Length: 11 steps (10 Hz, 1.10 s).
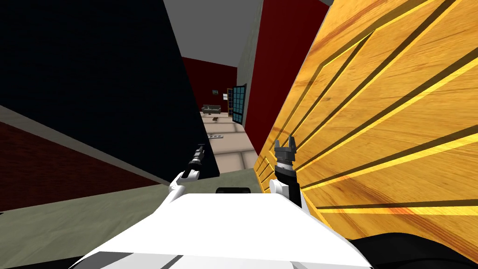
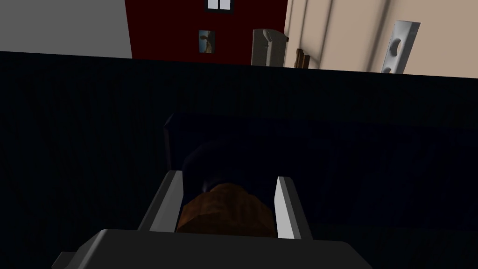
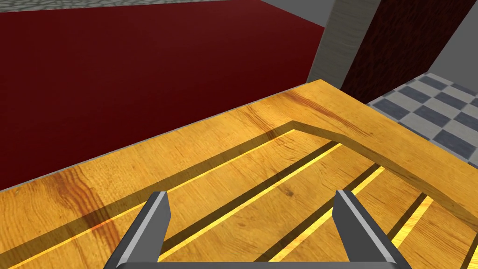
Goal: Pull the door open
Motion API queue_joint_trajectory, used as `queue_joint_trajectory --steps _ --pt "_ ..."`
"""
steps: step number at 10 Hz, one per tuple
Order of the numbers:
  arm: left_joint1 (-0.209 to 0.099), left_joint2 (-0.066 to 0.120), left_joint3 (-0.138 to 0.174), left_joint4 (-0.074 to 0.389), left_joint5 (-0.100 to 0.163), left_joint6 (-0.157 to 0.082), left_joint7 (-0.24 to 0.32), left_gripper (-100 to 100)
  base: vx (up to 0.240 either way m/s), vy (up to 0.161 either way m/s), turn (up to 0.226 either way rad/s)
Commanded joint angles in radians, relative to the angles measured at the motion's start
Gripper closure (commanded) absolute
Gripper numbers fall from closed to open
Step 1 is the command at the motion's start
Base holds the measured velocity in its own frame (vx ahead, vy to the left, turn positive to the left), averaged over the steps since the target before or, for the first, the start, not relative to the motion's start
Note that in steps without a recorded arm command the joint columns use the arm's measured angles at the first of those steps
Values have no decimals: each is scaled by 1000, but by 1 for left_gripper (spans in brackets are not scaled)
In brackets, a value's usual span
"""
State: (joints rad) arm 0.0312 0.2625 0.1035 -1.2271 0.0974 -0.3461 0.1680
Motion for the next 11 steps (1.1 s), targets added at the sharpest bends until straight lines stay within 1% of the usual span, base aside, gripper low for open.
queue_joint_trajectory --steps 1,2,9,10,11 --pt "7 8 -12 -3 0 -2 10 100 -199 85 -125" --pt "14 22 -24 -8 2 -6 23 100 -208 73 -153" --pt "50 98 -86 -33 11 -27 92 100 -211 78 -137" --pt "53 104 -92 -35 12 -29 98 100 -184 68 -113" --pt "50 96 -92 -33 11 -26 93 100 -76 17 -37"
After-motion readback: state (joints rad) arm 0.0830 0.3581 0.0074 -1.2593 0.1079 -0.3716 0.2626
